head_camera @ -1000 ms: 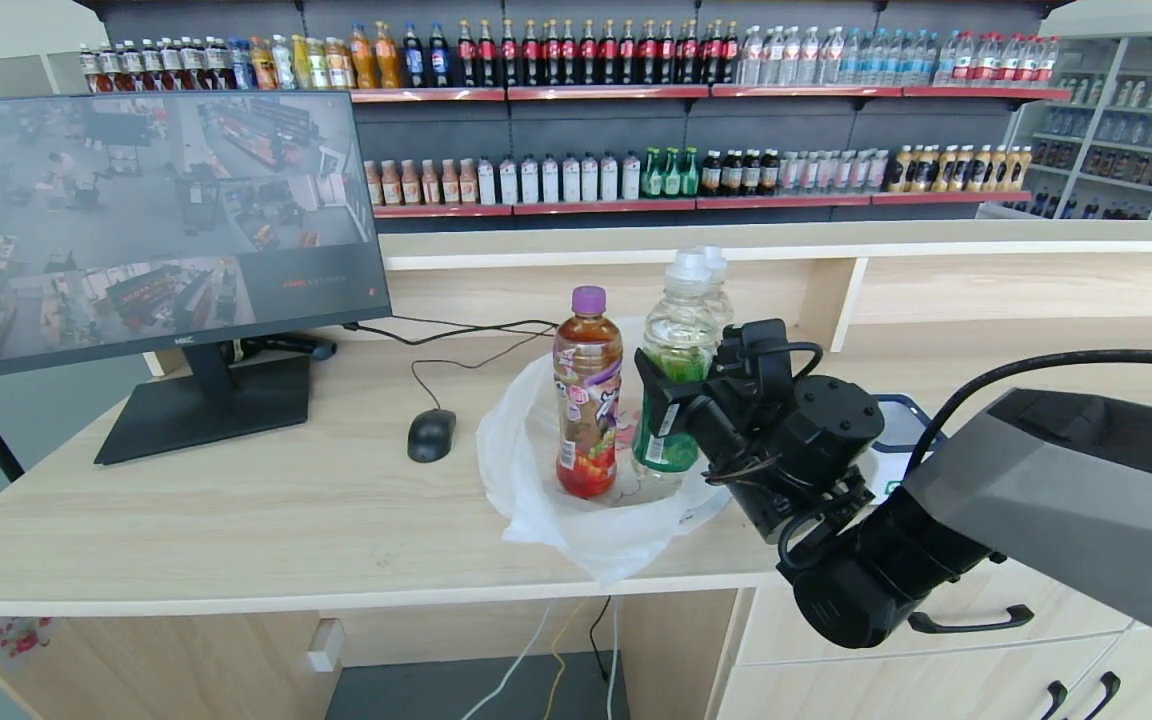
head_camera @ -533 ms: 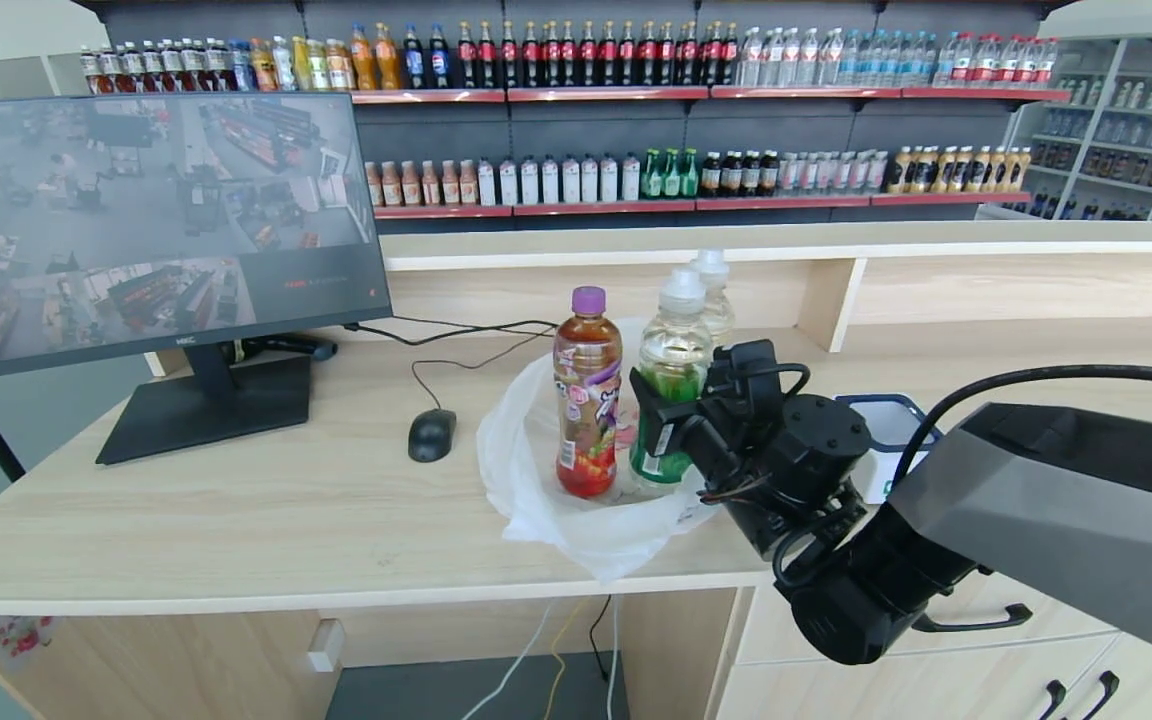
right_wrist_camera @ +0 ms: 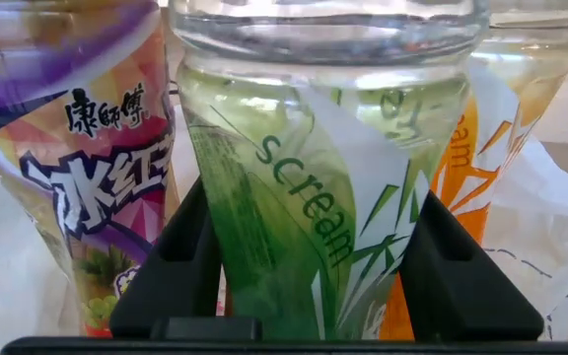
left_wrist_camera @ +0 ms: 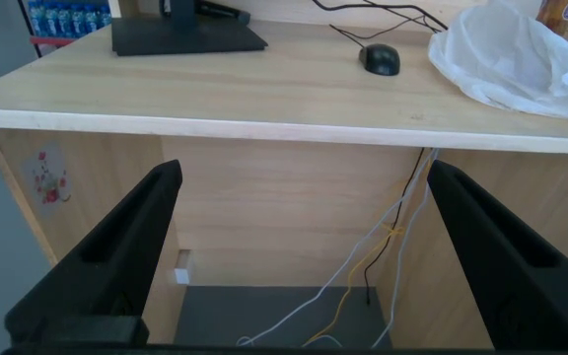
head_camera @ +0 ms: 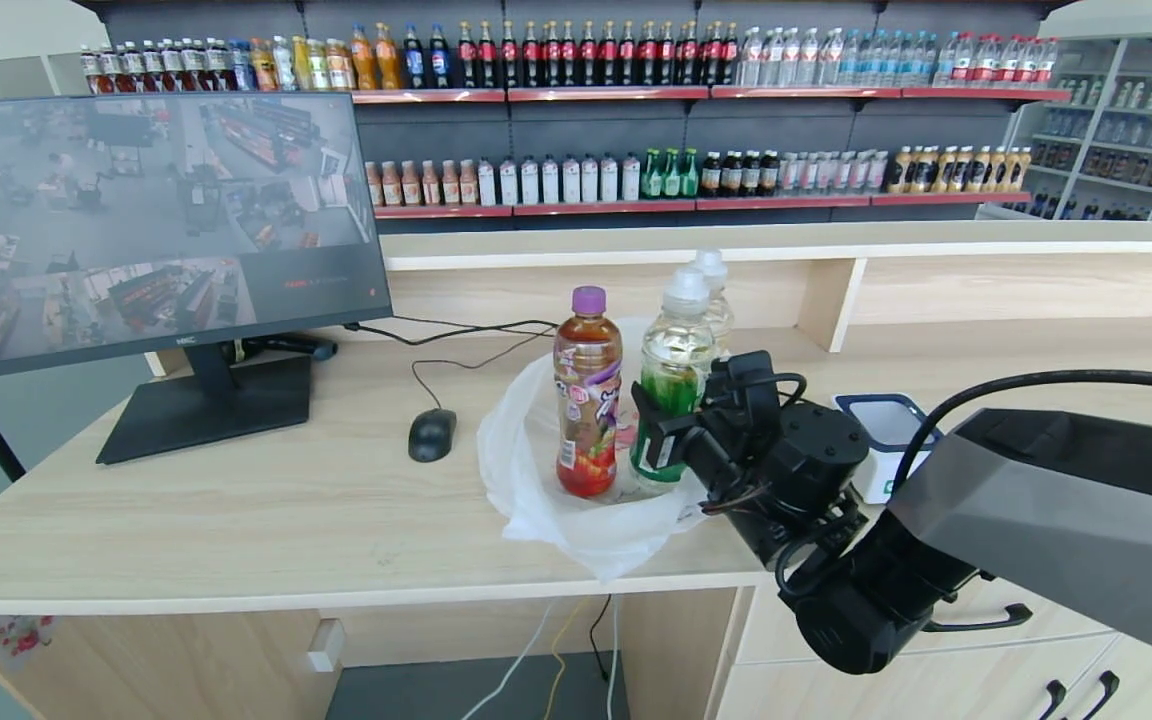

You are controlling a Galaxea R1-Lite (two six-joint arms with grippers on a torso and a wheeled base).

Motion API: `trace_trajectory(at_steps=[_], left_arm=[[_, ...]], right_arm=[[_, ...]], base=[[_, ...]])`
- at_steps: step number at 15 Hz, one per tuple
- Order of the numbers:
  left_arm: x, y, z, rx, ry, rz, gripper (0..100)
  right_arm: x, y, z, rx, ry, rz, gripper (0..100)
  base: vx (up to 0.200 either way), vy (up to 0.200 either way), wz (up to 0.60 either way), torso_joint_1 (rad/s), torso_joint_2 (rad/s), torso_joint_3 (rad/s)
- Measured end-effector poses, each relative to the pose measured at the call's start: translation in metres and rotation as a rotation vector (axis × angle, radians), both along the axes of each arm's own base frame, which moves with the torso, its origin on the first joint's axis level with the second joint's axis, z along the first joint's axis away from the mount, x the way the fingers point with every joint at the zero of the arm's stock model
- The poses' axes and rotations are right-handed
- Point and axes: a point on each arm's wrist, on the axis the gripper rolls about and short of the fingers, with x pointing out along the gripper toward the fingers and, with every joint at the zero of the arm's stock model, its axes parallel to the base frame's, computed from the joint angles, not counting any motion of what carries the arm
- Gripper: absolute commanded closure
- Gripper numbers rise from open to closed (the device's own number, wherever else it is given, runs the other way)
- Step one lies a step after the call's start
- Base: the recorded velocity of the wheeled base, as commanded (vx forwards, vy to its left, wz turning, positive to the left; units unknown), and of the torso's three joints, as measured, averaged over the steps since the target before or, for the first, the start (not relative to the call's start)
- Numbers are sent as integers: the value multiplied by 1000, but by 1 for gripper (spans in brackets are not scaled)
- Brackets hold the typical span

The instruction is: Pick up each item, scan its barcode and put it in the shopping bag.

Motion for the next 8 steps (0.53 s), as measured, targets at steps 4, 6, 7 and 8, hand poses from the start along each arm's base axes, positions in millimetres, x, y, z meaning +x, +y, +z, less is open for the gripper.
trace_trajectory(at_steps=[4,6,7,8], left_arm=[[0,0,0,0,0,0,0],[0,0,0,0,0,0,0],[0,0,0,0,0,0,0],[0,0,0,0,0,0,0]], right_arm=[[-1,0,-1,-2,4,0,100],[-1,-1,-2,0,10,1,100],[-2,-1,-2,1,11,1,100],[-2,-1,-1,1,11,1,100]], base=[[0,0,0,0,0,0],[0,0,0,0,0,0],[0,0,0,0,0,0],[0,0,0,0,0,0]])
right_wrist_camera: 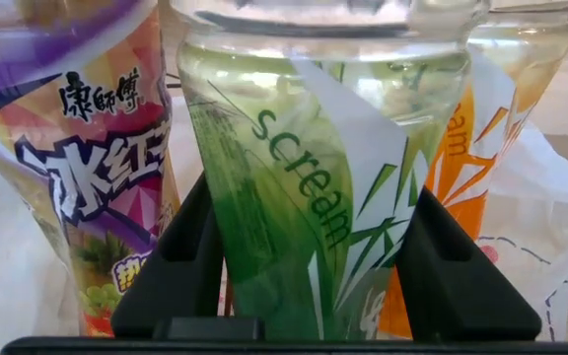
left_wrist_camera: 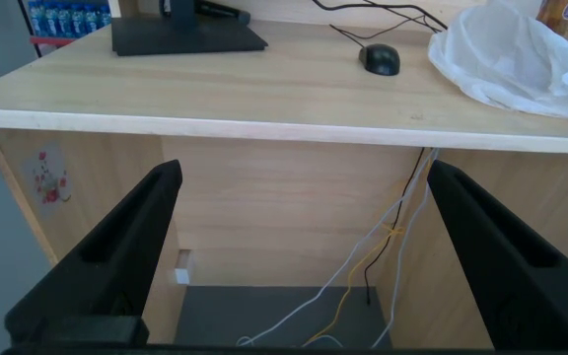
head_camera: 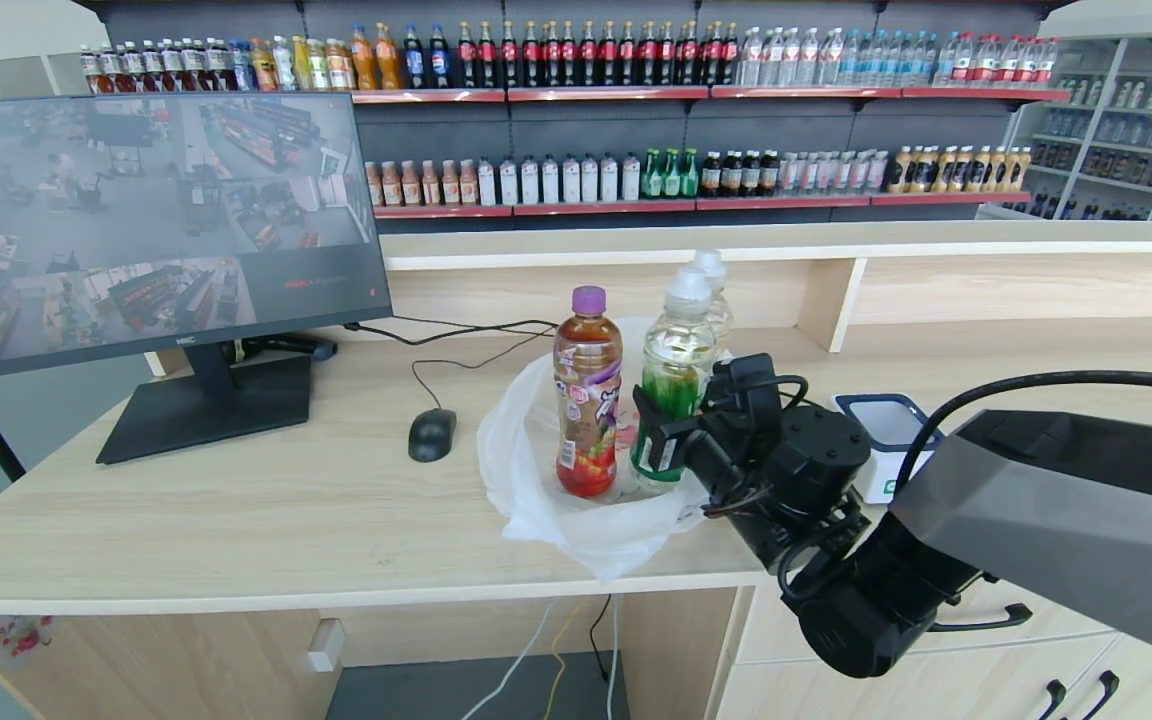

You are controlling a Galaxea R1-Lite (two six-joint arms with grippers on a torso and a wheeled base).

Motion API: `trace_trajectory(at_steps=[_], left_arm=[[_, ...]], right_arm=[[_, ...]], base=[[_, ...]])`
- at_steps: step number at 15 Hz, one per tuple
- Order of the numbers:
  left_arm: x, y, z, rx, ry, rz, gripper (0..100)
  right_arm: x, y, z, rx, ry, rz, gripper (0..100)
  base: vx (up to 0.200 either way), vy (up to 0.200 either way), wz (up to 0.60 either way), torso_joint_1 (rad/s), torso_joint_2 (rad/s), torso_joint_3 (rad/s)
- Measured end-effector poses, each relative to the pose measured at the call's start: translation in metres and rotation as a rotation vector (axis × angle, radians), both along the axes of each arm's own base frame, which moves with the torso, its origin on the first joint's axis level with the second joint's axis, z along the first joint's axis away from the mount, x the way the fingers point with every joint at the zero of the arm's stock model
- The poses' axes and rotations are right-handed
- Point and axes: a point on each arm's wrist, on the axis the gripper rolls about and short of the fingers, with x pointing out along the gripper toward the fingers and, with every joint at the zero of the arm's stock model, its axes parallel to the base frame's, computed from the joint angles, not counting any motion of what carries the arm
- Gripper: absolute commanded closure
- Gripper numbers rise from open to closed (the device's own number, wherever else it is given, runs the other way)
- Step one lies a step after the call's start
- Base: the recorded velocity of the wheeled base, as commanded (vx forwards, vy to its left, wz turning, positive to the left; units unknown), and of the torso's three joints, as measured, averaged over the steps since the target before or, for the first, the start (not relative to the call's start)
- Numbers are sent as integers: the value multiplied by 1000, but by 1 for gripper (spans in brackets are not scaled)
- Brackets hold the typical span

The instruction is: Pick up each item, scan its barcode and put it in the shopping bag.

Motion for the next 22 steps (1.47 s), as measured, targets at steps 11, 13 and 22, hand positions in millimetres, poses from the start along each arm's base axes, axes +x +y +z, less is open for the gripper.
trace_trajectory(at_steps=[11,13,22], left_arm=[[0,0,0,0,0,0,0],[0,0,0,0,0,0,0],[0,0,0,0,0,0,0]], right_arm=[[-8,-8,11,2,-5,-8,0],[-13,-13,17,4,-8,-10,0],[-83,-57,84,59,-92,-9,0]], base=[[0,0,0,0,0,0],[0,0,0,0,0,0],[0,0,0,0,0,0]])
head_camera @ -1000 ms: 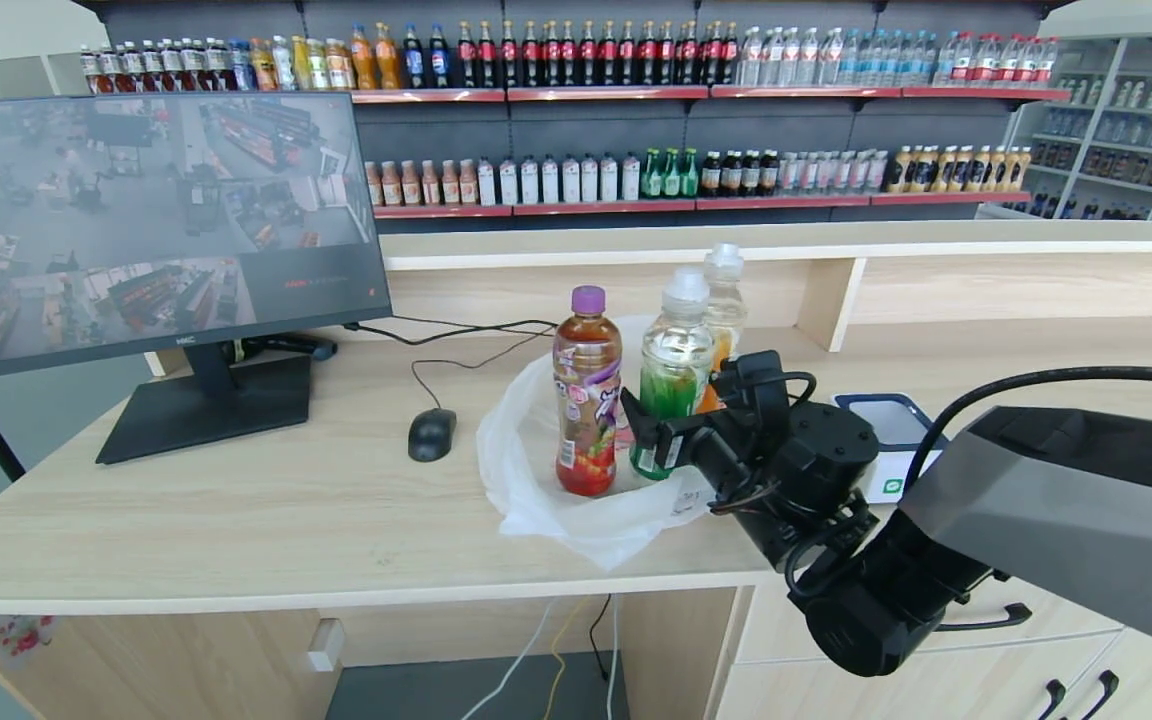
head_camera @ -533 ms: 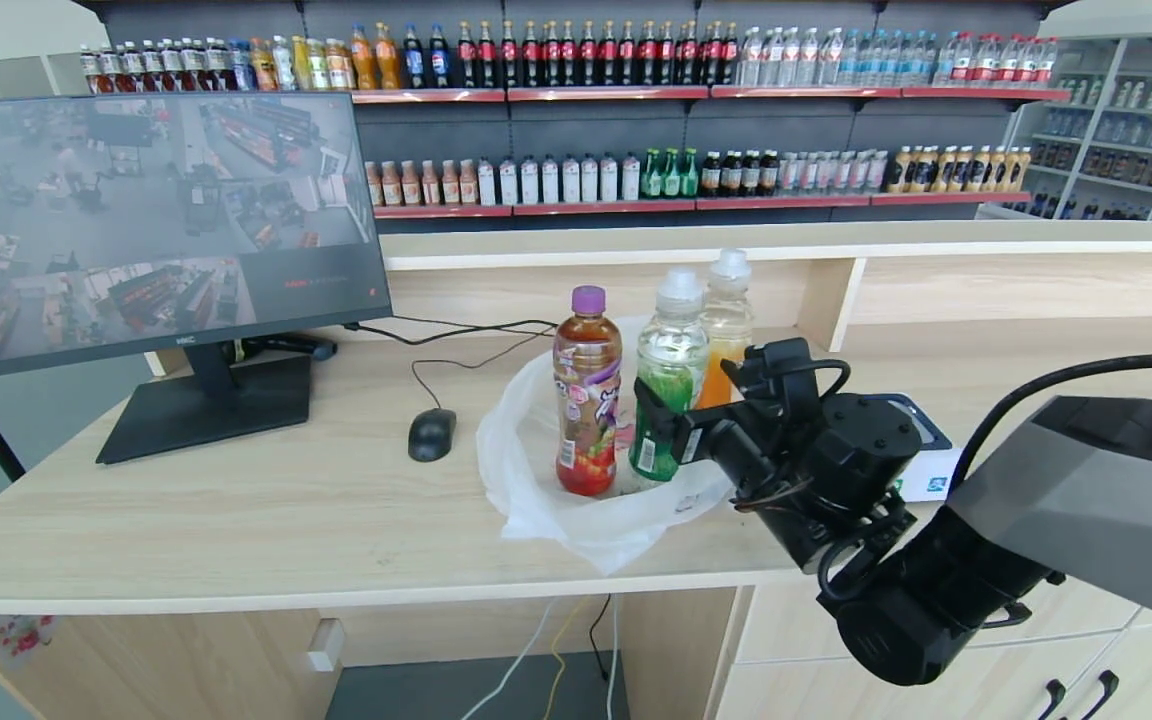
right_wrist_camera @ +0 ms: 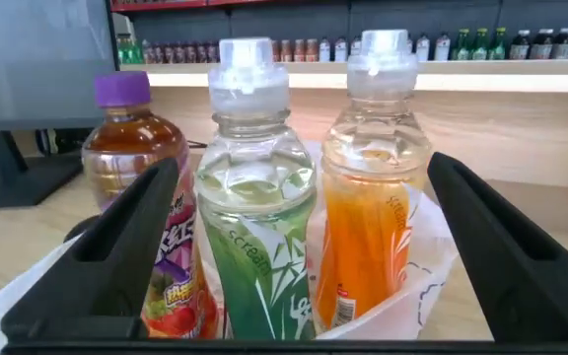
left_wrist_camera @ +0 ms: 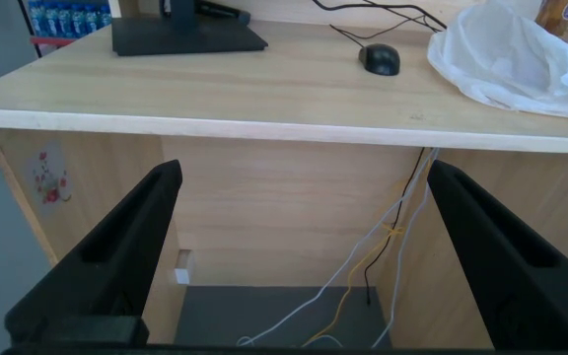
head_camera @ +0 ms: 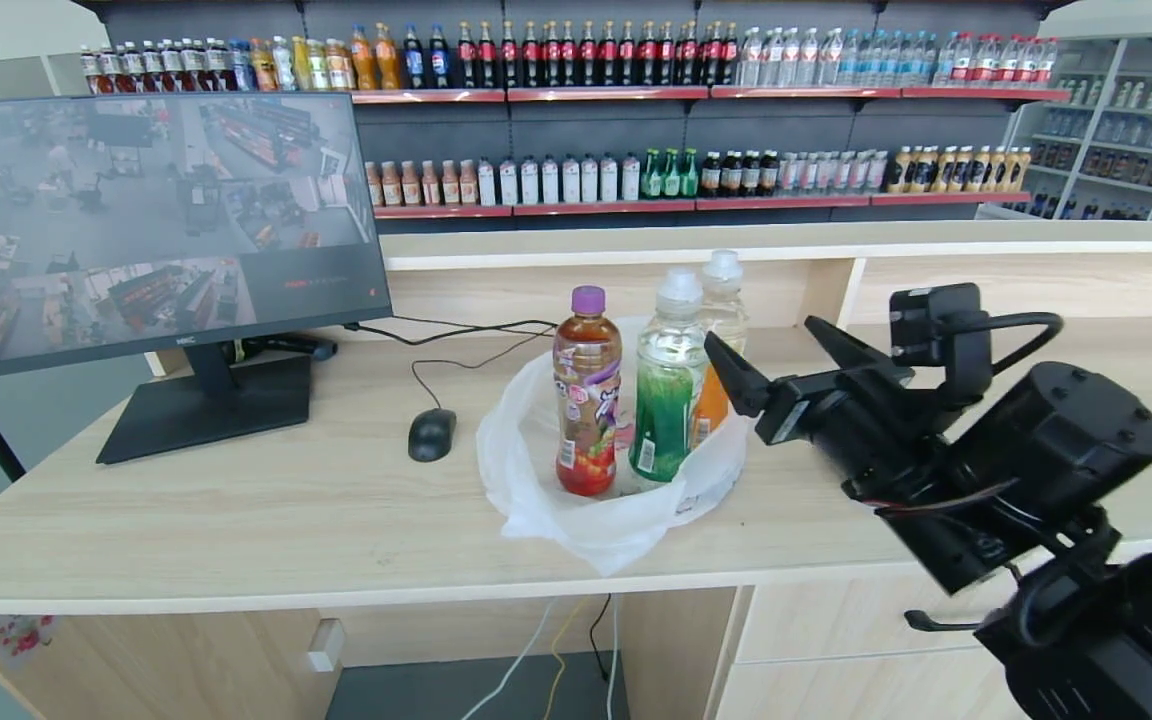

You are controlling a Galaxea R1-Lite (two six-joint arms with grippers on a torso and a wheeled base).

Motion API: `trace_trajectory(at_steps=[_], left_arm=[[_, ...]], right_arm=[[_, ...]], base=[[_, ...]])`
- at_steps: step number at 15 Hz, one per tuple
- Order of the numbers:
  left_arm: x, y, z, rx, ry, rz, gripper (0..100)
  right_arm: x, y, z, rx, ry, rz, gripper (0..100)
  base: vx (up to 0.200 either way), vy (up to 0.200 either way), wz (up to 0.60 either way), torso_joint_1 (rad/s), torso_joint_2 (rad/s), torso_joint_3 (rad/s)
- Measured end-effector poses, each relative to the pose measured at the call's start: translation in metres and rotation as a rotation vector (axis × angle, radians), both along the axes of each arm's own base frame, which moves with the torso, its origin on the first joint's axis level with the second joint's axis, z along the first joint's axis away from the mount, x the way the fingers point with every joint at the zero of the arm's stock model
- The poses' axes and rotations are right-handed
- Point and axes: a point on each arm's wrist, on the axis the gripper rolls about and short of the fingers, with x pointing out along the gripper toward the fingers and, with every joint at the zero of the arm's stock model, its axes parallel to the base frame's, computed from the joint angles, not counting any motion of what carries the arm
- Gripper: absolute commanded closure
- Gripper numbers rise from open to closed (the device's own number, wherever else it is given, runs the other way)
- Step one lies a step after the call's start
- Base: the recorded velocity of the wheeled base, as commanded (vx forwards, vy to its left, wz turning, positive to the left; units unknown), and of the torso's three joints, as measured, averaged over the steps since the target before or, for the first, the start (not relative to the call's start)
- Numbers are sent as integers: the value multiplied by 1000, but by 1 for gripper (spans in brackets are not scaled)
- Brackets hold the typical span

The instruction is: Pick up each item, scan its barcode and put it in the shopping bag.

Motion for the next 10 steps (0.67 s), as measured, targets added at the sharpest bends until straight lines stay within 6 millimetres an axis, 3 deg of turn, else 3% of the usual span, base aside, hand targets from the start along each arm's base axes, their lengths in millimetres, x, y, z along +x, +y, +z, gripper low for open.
trace_trajectory(at_steps=[7,10], left_arm=[[0,0,0,0,0,0,0],[0,0,0,0,0,0,0]], right_arm=[[-88,-46,8,-15,4,55,0],[-115,-64,3,-25,8,77,0]], base=[[0,0,0,0,0,0],[0,0,0,0,0,0]])
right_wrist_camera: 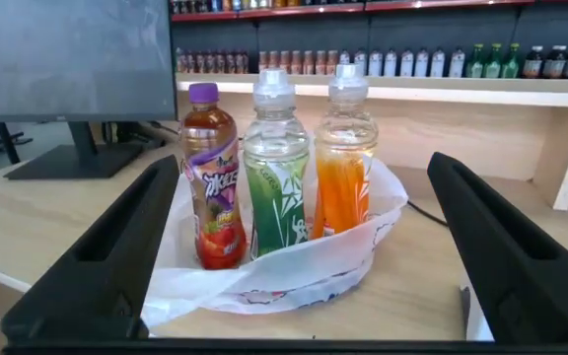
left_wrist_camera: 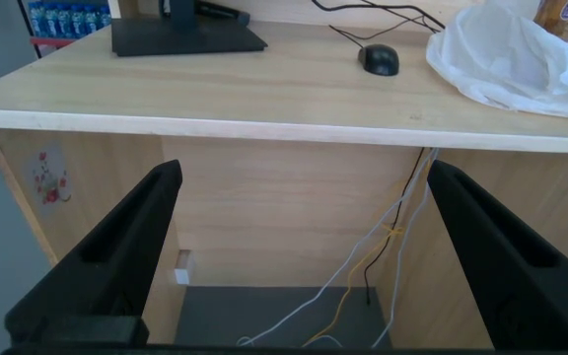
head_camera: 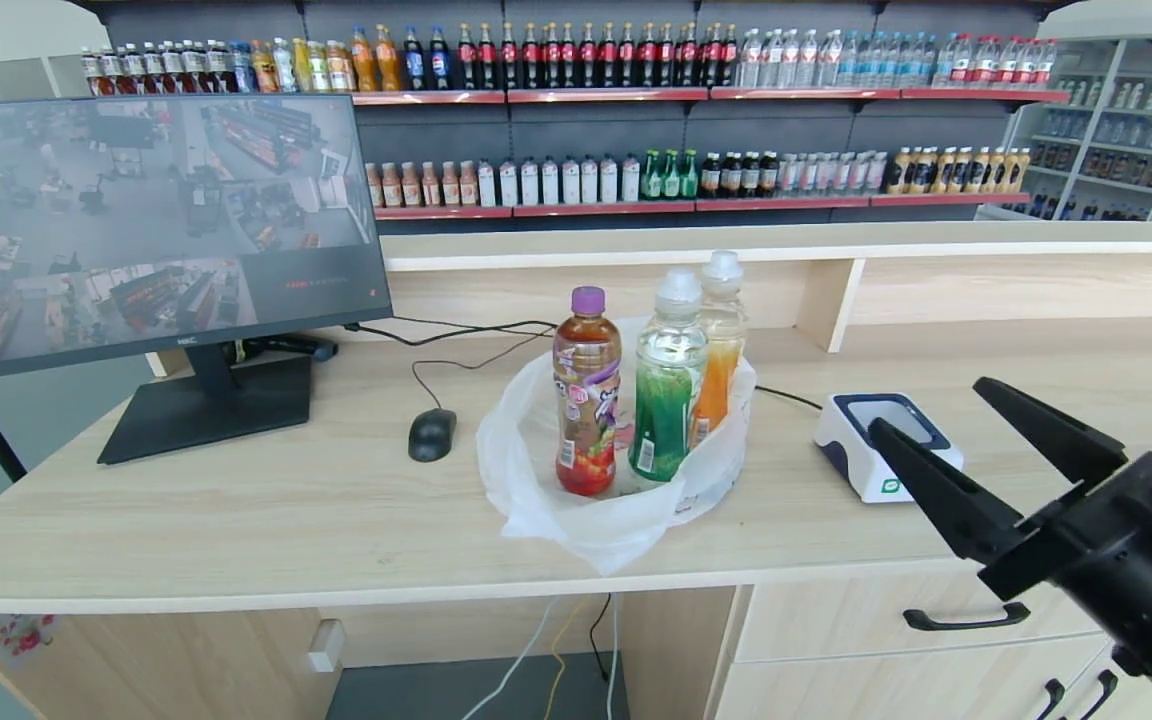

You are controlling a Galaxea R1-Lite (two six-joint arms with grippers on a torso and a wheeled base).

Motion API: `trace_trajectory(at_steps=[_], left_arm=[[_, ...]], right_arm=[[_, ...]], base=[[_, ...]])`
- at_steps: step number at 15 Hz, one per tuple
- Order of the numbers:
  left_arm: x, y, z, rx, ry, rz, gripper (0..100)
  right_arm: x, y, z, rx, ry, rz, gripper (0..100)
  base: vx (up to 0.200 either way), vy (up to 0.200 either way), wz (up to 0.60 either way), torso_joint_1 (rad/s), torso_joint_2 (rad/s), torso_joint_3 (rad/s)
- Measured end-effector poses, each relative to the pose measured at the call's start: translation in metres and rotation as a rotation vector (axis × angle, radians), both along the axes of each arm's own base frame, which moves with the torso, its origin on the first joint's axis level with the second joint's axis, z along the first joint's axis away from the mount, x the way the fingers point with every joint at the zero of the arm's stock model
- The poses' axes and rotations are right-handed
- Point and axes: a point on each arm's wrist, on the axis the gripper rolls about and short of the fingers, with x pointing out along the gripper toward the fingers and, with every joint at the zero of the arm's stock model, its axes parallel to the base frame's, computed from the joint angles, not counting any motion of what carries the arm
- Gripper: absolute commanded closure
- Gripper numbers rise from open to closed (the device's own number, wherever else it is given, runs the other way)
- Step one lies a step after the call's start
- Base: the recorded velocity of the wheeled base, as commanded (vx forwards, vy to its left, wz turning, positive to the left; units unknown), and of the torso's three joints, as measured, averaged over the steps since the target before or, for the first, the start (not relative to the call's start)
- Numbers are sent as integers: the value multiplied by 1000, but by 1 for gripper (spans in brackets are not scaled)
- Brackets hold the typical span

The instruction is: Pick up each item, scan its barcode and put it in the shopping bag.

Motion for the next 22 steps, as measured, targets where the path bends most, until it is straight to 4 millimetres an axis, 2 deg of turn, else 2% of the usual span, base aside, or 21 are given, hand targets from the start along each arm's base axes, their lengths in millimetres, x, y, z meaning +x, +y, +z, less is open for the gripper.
trace_trajectory(at_steps=[3,9,12,18,22], left_arm=[[0,0,0,0,0,0,0],[0,0,0,0,-1,0,0],[0,0,0,0,0,0,0],[0,0,0,0,0,0,0],[0,0,0,0,0,0,0]], right_arm=[[-22,-13,-7,0,8,21,0],[-47,-25,-10,-59,57,56,0],[-69,-39,-30,-213,192,83,0],[-130,-87,-87,-479,408,122,0],[-141,-97,-88,-346,378,23,0]], base=[[0,0,0,0,0,0],[0,0,0,0,0,0],[0,0,0,0,0,0],[0,0,0,0,0,0],[0,0,0,0,0,0]])
